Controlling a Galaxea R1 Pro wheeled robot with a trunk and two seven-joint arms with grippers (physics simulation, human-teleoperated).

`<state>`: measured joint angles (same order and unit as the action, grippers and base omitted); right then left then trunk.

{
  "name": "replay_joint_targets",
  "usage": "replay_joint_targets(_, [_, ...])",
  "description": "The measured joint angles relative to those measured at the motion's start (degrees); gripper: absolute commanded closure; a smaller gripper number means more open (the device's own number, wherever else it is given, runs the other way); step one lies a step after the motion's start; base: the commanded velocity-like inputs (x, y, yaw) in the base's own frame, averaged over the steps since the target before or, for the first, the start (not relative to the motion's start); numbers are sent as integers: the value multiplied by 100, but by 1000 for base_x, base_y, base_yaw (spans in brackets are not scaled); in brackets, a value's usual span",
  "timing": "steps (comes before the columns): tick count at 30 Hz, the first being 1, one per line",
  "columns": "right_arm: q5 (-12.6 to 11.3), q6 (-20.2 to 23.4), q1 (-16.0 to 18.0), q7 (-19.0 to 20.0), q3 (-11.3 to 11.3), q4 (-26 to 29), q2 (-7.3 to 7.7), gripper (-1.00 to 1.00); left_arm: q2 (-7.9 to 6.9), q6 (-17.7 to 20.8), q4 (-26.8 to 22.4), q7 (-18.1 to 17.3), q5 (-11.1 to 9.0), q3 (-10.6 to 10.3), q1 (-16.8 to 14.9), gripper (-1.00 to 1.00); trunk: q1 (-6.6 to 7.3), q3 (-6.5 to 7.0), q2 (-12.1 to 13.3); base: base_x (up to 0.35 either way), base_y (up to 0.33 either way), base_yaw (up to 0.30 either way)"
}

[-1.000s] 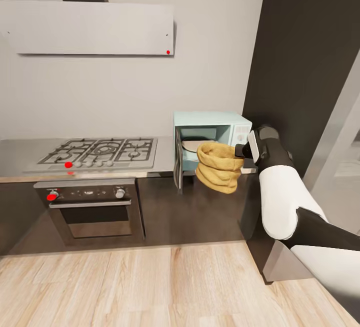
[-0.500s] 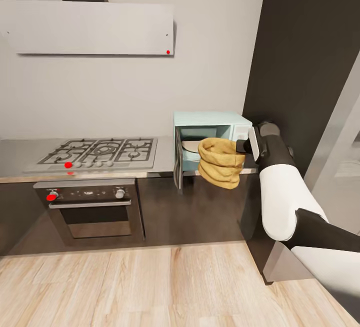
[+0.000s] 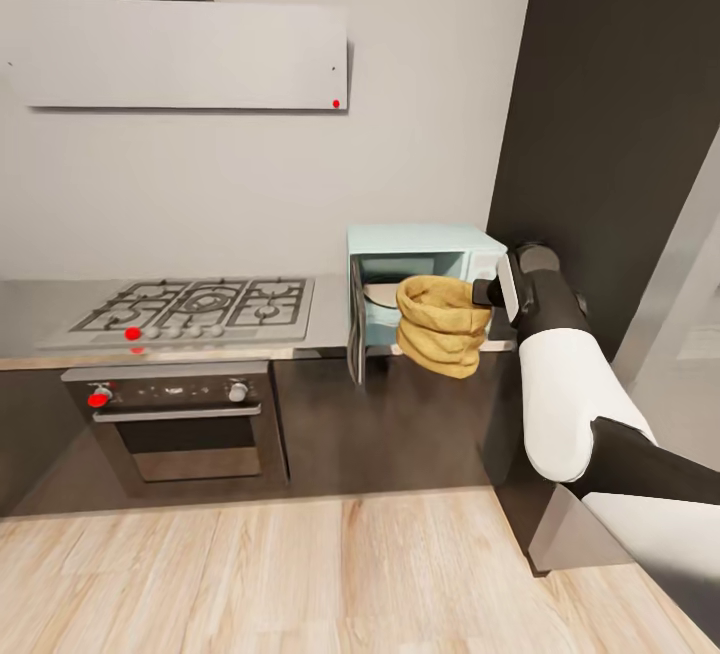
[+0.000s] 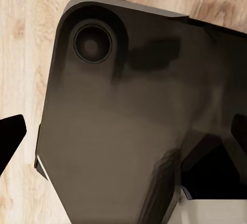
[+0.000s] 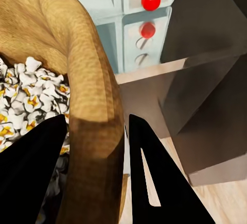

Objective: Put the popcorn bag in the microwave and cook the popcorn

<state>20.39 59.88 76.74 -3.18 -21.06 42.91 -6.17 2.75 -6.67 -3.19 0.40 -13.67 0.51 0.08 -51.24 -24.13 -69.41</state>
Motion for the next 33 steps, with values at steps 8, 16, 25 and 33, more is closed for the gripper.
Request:
replay_joint_targets(8, [1,0,-2,0,0,2,0,100,-2,-2,0,0,3,0,0,-100,1,0,0,232,0,0])
replay_joint_targets(16, [1,0,-1,0,0,0,0,100,1,-4,0,0,3,0,0,-100,1,0,0,284,0,0])
replay_joint_targets(25, [1,0,-2,0,0,1,0,100,-1,-7,0,0,4,0,0,-100,1,0,0,275,0,0])
replay_joint_targets(33, [15,1,0,1,3,-3,0,100,-3,-2,0,0,3,0,0,-100,1,-1,0,246,0,0])
